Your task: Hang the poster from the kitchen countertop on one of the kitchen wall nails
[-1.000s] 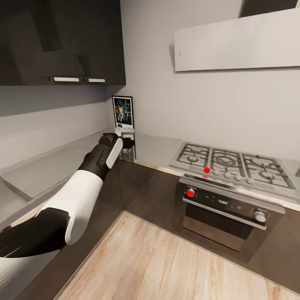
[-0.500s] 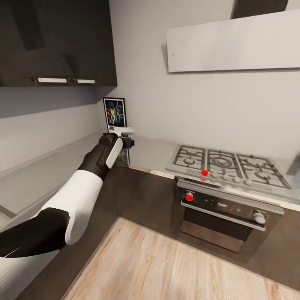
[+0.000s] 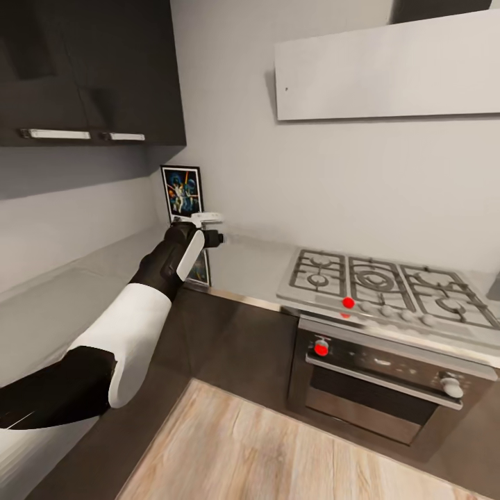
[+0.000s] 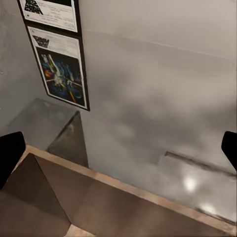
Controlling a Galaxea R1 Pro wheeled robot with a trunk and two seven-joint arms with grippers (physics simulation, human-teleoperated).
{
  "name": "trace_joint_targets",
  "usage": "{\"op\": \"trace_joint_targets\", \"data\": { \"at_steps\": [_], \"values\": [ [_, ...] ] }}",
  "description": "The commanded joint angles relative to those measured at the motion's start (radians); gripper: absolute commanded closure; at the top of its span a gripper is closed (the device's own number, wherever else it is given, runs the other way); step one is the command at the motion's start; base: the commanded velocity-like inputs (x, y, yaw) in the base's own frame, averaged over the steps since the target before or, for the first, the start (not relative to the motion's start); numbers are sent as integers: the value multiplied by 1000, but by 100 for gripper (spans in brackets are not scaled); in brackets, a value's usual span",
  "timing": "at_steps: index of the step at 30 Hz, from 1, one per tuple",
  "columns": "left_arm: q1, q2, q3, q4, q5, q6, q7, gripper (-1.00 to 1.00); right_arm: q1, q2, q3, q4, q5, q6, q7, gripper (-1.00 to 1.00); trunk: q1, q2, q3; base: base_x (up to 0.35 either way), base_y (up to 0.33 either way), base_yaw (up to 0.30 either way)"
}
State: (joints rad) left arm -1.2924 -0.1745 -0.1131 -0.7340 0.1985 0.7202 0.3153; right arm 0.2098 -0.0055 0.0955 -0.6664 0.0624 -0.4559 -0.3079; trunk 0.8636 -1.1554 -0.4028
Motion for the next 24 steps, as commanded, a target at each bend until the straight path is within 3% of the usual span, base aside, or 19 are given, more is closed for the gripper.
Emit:
{"op": "trace_joint_targets", "data": {
  "at_steps": [1,16,24],
  "values": [
    [-1,0,-2,0,10,2,9,-100,0,-1,3,-1,7,2,-9,-100,0,-1,-1,134,40,205],
    [-1,0,-2,-1,10,4,8,-100,0,-3,2,3,13,3,-5,-100,0,-1,-1,215,193,55],
    [-1,0,-2,-4,10,4,8,-100,0,-4,1,5,14,3,-5,-100,0,-1,-1,160,46,1]
  ]
}}
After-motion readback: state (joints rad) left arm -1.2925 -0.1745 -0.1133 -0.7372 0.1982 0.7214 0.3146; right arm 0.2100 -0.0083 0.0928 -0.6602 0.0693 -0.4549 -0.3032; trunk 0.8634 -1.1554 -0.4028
